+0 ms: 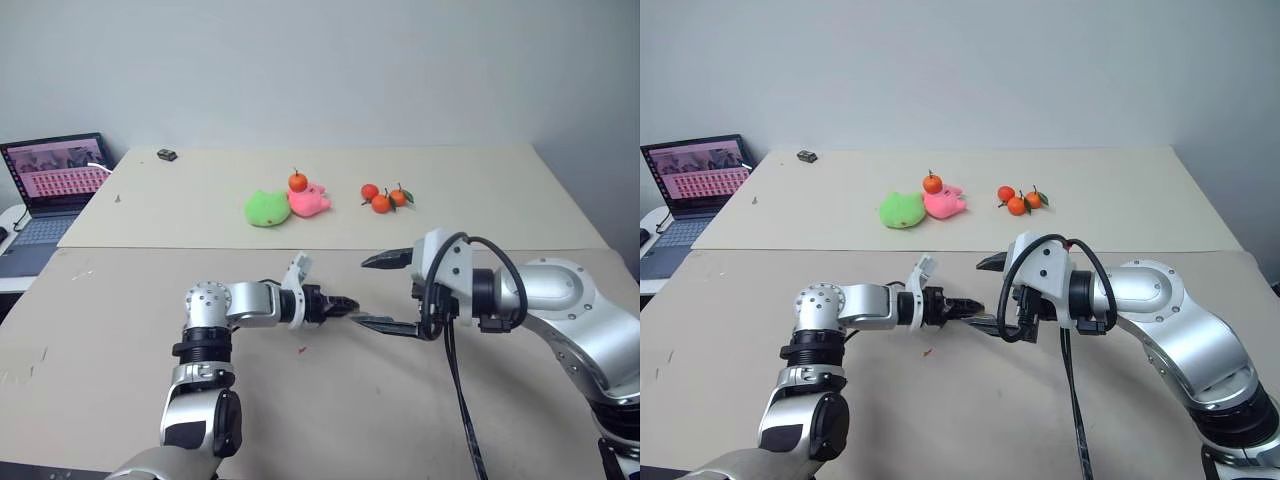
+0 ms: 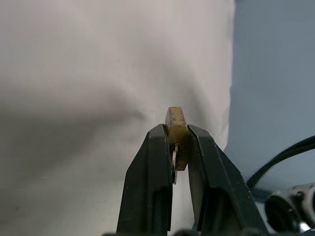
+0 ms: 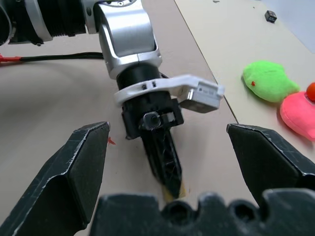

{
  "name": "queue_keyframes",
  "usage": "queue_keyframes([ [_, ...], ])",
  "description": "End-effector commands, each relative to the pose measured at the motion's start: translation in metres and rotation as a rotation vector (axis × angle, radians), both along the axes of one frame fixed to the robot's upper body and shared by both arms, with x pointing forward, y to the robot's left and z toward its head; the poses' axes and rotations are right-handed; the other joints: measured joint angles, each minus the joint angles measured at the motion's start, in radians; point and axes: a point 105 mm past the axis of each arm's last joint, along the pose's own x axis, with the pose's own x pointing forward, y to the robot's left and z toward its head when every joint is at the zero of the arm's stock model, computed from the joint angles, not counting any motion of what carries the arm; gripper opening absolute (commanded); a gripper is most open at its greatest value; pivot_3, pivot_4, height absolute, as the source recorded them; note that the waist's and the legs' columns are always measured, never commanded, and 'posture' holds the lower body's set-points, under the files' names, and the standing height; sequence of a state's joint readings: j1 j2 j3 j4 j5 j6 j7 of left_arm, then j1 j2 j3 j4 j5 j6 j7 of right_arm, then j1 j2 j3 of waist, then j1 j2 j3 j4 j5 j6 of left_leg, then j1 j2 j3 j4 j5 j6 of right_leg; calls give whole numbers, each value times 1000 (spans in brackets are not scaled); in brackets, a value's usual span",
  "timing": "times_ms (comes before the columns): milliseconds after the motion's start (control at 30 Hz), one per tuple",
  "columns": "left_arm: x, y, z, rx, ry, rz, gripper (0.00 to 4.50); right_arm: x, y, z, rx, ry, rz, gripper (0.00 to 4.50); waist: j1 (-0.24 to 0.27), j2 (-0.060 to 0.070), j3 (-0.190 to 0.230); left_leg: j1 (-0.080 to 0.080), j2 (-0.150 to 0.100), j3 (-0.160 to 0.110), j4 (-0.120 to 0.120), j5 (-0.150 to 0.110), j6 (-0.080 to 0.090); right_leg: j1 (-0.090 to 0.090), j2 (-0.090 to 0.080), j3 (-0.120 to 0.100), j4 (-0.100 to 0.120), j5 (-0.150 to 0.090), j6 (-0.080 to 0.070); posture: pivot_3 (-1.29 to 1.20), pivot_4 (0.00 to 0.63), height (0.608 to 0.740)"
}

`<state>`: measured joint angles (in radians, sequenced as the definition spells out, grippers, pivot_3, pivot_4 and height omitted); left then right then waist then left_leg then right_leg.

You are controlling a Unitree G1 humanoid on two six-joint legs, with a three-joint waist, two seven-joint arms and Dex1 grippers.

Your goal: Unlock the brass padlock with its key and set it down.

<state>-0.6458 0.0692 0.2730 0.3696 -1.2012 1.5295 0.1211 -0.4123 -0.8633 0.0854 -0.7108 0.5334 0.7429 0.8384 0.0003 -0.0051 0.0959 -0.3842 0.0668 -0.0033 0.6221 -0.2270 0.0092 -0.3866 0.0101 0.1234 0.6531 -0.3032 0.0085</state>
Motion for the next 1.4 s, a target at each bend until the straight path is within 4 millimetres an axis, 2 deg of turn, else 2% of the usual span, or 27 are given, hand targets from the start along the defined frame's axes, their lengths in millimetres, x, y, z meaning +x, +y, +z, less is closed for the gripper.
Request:
queue_keyframes([
  [33,-13,-1,-8,47,-20,-75,35,-4,-4,12,8,-53,-32,4500,-1,0,0,0,0,0,0,0,0,0,0,0,0,0,1,0,150,660],
  [67,-14,2,-10,70,-30,-77,35,-5,-5,11,7,-53,-36,4500,-2,0,0,0,0,0,0,0,-1,0,0,0,0,-1,1,0,150,660],
  [100,-13,7,-11,81,-33,-70,535,-5,-5,11,8,-52,-40,4500,-3,0,0,0,0,0,0,1,-1,0,0,0,0,-1,2,0,150,660],
  [167,-12,19,-12,101,-37,-56,1159,-5,-6,11,9,-50,-44,4500,-9,0,0,0,0,0,0,1,-1,0,0,0,1,-1,2,0,150,660],
  [367,-9,80,-16,181,-24,50,3349,-2,-2,8,16,-43,-16,4500,-33,0,0,6,0,0,-6,0,0,1,0,0,3,-1,3,0,150,660],
  [467,-3,110,-10,223,-37,123,4384,0,1,8,22,-40,5,4500,-45,-1,0,13,0,-1,-12,1,-2,4,1,0,4,-1,3,0,150,660],
  [600,14,151,6,308,-115,242,4452,2,5,6,23,-33,38,4500,-52,-2,1,15,0,-4,-13,1,-2,3,4,1,4,-1,3,0,150,660],
  [667,25,153,29,276,-239,254,4452,4,6,5,24,-25,50,4500,-51,-2,1,16,0,-6,-13,1,-2,3,5,1,4,-1,3,0,150,660],
  [733,32,150,46,255,-365,237,4452,4,6,5,31,-14,56,4500,-43,-1,1,16,0,-7,-13,2,-4,0,5,0,4,-1,3,0,150,660],
  [800,36,138,66,246,-562,176,4452,6,6,7,70,18,52,4500,-32,0,0,15,0,-7,-13,3,-5,-1,4,0,4,-1,3,0,150,660],
  [900,18,109,89,267,-916,-43,4452,8,-10,2,83,113,23,4500,-13,-1,1,11,-2,-7,-13,3,-5,-1,2,-1,0,-1,1,0,150,660],
  [933,11,102,93,257,-986,-96,4452,10,-17,1,86,136,2,4500,-9,0,0,11,-2,-7,-13,3,-7,-1,1,-1,0,1,-2,0,150,660],
  [967,7,98,98,243,-1034,-120,4452,12,-23,1,91,150,-17,4500,-4,1,0,11,-3,-6,-13,4,-10,0,0,-1,-2,3,-5,0,150,660],
  [1100,4,93,110,251,-1129,-147,4452,18,-47,8,82,164,-83,4500,3,1,0,6,-2,-3,-12,0,-5,0,0,-1,-6,3,-6,0,150,660],
  [1200,2,92,111,332,-1231,-207,4452,20,-67,15,68,156,-127,4500,1,-1,2,3,-2,-3,-11,-2,0,1,0,-1,-5,-1,0,0,150,660],
  [1400,-8,86,110,351,-1309,-364,4452,23,-73,23,83,126,-150,4500,-14,0,2,4,-1,-3,-9,-2,1,2,1,-1,-4,-1,1,0,150,660],
])
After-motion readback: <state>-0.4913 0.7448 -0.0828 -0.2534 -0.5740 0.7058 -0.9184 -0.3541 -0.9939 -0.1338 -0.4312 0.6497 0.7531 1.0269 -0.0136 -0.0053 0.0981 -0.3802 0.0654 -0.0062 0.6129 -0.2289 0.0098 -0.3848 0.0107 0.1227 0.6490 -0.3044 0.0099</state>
